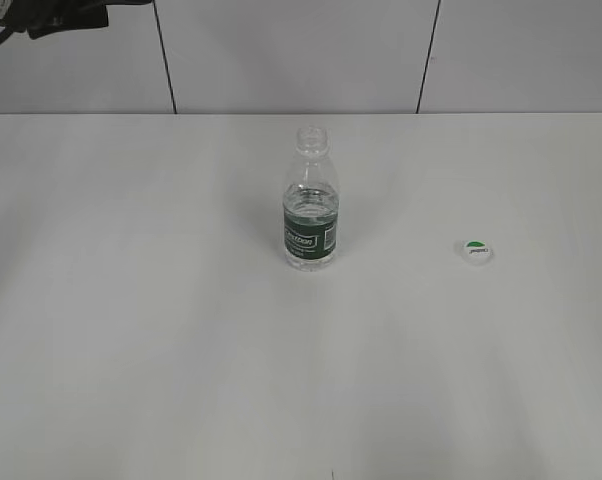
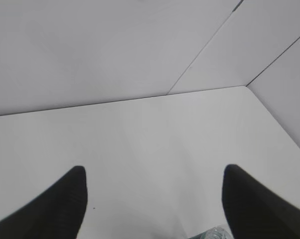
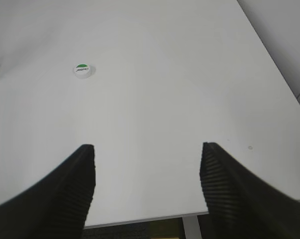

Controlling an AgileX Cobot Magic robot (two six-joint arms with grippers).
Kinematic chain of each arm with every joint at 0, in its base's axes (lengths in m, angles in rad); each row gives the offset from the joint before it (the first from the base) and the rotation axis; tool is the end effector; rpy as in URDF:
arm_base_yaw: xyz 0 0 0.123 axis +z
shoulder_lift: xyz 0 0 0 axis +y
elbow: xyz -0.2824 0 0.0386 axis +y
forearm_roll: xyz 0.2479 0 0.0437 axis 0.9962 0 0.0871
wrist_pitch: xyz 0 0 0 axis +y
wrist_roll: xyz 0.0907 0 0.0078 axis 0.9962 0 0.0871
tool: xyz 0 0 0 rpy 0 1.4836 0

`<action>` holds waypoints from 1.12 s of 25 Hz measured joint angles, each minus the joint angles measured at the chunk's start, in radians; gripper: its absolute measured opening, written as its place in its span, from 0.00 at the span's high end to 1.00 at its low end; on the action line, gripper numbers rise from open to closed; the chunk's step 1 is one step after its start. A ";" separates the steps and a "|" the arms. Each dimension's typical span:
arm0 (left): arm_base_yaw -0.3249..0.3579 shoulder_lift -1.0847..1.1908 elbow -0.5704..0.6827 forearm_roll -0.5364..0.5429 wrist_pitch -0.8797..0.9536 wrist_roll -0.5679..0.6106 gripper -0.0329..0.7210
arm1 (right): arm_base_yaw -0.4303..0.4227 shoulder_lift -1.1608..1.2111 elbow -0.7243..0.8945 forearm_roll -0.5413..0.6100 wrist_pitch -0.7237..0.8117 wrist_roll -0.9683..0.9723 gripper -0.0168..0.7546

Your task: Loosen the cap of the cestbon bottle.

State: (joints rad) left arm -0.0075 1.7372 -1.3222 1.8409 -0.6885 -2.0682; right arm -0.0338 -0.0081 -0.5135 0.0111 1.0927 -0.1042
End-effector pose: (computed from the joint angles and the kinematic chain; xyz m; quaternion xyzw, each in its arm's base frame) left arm 0.3906 -0.0586 0.2979 0.0986 0.8336 -0.3182 0.4406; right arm -0.0090 0.0012 0.2783 -0.0305 0.8554 -0.0301 0.5162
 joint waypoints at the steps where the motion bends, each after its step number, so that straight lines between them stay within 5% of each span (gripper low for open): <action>1: 0.000 0.000 0.000 0.000 0.005 0.000 0.28 | 0.000 0.000 0.000 -0.011 0.000 0.000 0.32; 8: 0.000 0.000 0.000 0.000 0.191 0.000 0.28 | 0.000 0.000 0.000 0.000 0.000 0.000 0.32; 14: -0.021 0.002 0.007 -0.002 0.543 0.002 0.28 | 0.000 0.000 0.000 0.000 0.000 0.000 0.32; 19: -0.085 0.001 0.019 -0.149 0.736 0.178 0.28 | 0.000 0.000 0.000 -0.011 0.000 0.000 0.32; 22: -0.183 0.001 0.030 -0.522 0.965 0.635 0.28 | 0.000 0.000 0.000 -0.011 0.000 0.000 0.32; 28: -0.273 -0.007 0.027 -1.173 1.305 1.244 0.28 | 0.000 0.000 0.000 -0.011 0.000 0.000 0.32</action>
State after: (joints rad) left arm -0.2803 1.7306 -1.2953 0.6681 0.6162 -0.8242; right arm -0.0338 -0.0081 -0.5135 0.0000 1.0927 -0.1042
